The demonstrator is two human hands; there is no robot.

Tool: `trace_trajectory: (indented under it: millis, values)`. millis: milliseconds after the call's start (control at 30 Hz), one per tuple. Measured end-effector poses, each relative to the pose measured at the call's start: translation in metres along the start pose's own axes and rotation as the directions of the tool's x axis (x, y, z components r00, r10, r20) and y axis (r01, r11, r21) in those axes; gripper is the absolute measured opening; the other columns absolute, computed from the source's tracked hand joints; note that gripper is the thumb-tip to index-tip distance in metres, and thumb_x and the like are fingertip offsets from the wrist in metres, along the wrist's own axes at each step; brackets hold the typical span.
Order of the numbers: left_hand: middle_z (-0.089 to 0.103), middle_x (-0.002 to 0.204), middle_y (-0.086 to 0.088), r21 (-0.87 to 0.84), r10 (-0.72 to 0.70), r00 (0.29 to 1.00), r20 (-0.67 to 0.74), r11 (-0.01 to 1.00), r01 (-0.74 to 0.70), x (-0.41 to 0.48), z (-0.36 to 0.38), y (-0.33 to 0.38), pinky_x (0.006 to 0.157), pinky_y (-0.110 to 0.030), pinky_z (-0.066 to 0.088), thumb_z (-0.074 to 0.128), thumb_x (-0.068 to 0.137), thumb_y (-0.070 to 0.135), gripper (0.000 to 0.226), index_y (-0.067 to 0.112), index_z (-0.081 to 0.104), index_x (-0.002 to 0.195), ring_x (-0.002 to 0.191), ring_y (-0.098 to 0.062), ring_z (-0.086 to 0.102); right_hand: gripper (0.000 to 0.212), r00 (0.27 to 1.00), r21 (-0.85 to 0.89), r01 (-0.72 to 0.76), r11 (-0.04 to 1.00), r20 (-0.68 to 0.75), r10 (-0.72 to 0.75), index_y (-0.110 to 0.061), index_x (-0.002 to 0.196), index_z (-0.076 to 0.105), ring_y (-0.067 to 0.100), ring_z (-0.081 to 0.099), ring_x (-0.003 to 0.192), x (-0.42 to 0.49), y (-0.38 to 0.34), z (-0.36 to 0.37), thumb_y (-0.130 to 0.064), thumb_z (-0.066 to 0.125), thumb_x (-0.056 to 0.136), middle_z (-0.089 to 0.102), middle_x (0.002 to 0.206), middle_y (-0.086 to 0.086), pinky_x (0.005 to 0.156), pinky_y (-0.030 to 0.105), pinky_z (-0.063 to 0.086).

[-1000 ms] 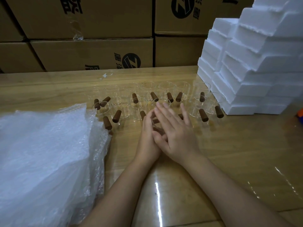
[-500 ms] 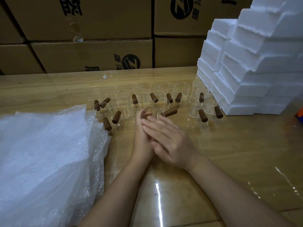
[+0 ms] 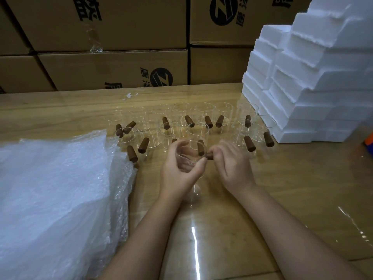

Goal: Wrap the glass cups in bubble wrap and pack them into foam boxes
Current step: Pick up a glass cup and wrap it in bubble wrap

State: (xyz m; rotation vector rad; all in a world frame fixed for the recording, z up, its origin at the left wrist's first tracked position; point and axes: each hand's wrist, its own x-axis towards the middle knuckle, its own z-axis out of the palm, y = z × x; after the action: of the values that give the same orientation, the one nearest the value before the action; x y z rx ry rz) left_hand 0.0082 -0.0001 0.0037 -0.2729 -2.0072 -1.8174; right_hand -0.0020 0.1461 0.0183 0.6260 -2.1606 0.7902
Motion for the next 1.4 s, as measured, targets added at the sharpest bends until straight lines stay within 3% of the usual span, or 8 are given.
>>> trace_trajectory:
  millis: [133, 333, 667, 800, 900, 1000, 1167, 1400]
  values:
    - [0.065, 0.09, 0.024, -0.043, -0.069, 0.998, -0.004, 0.997, 0.069, 0.001, -0.003, 0.003, 0.072, -0.047, 0.056, 0.062, 0.065, 0.054, 0.044, 0.036, 0.054, 0.104, 0.084, -0.016, 0.064, 0.034, 0.992, -0.218, 0.118, 0.969, -0.022, -0.126, -0.003, 0.066, 0.061, 0.022, 0.051, 0.054, 0.003, -0.007, -0.001, -0.015, 0.045, 0.094, 0.054, 0.06, 0.006, 0.046, 0.031, 0.041]
    - [0.071, 0.087, 0.007, -0.209, -0.106, 0.993, 0.052, 0.971, 0.114, 0.003, -0.007, 0.005, 0.059, -0.026, 0.055, 0.064, 0.067, 0.049, 0.051, 0.02, 0.055, 0.108, 0.076, -0.013, 0.068, 0.045, 0.959, 0.112, -0.27, 0.957, 0.125, 0.256, -0.003, 0.057, 0.053, 0.024, 0.04, 0.042, 0.001, -0.014, 0.005, -0.025, 0.046, 0.096, 0.042, 0.045, 0.004, 0.043, 0.033, 0.03]
    - [0.065, 0.097, -0.002, -0.012, 0.208, 0.974, 0.085, 0.978, -0.207, -0.001, -0.005, -0.002, 0.074, -0.023, 0.052, 0.066, 0.072, 0.037, 0.053, 0.012, 0.053, 0.117, 0.088, -0.009, 0.064, 0.049, 0.443, 0.327, -0.891, 0.315, 0.777, 0.448, -0.019, 0.051, 0.058, 0.007, 0.026, 0.035, 0.009, -0.001, -0.004, -0.028, 0.043, 0.097, 0.036, 0.042, -0.005, 0.035, 0.016, 0.023]
    - [0.067, 0.09, -0.002, -0.109, 0.04, 0.999, 0.004, 0.993, -0.039, 0.002, -0.005, -0.001, 0.067, -0.03, 0.054, 0.062, 0.068, 0.044, 0.045, 0.024, 0.056, 0.108, 0.08, -0.019, 0.066, 0.049, 0.77, 0.244, -0.597, 0.764, 0.443, 0.46, -0.021, 0.054, 0.057, 0.011, 0.044, 0.044, 0.002, -0.012, 0.005, -0.035, 0.041, 0.099, 0.05, 0.049, -0.007, 0.049, 0.028, 0.036]
    - [0.066, 0.089, -0.001, -0.226, -0.144, 0.989, -0.018, 0.965, 0.136, 0.005, -0.004, 0.002, 0.055, -0.031, 0.054, 0.058, 0.063, 0.054, 0.046, 0.026, 0.06, 0.099, 0.067, -0.021, 0.065, 0.04, 0.994, -0.012, -0.061, 0.998, 0.093, 0.062, -0.009, 0.06, 0.058, 0.016, 0.044, 0.049, 0.0, -0.012, 0.006, -0.026, 0.043, 0.094, 0.046, 0.052, -0.005, 0.046, 0.03, 0.036]
    - [0.068, 0.081, -0.004, -0.348, -0.249, 0.968, 0.032, 0.905, 0.244, 0.008, 0.0, 0.003, 0.049, -0.027, 0.053, 0.054, 0.065, 0.059, 0.053, 0.02, 0.06, 0.101, 0.06, -0.015, 0.066, 0.02, 0.997, 0.021, 0.072, 0.997, -0.022, -0.072, -0.006, 0.072, 0.063, 0.011, 0.051, 0.059, -0.002, -0.01, 0.007, -0.014, 0.055, 0.088, 0.055, 0.064, -0.004, 0.055, 0.022, 0.042]
    - [0.071, 0.067, -0.001, -0.513, -0.428, 0.903, -0.024, 0.781, 0.356, 0.009, 0.014, 0.0, 0.049, -0.025, 0.052, 0.026, 0.094, 0.061, 0.057, 0.019, 0.063, 0.098, 0.06, -0.015, 0.068, 0.004, 0.78, 0.724, -0.462, 0.512, 0.057, 0.623, -0.022, 0.084, 0.059, -0.002, 0.062, 0.073, -0.002, -0.047, 0.024, -0.021, 0.063, 0.082, 0.066, 0.079, -0.013, 0.069, 0.013, 0.046]
    - [0.074, 0.082, 0.003, -0.484, -0.379, 0.901, -0.209, 0.841, 0.242, -0.002, 0.027, 0.005, 0.06, -0.018, 0.052, 0.019, 0.097, 0.056, 0.053, 0.022, 0.058, 0.107, 0.08, -0.012, 0.071, 0.027, 0.724, 0.592, -0.614, 0.522, 0.161, 0.67, -0.035, 0.106, 0.055, 0.008, 0.049, 0.116, -0.01, -0.067, 0.042, -0.039, 0.032, 0.095, 0.054, 0.111, -0.017, 0.102, 0.023, 0.036]
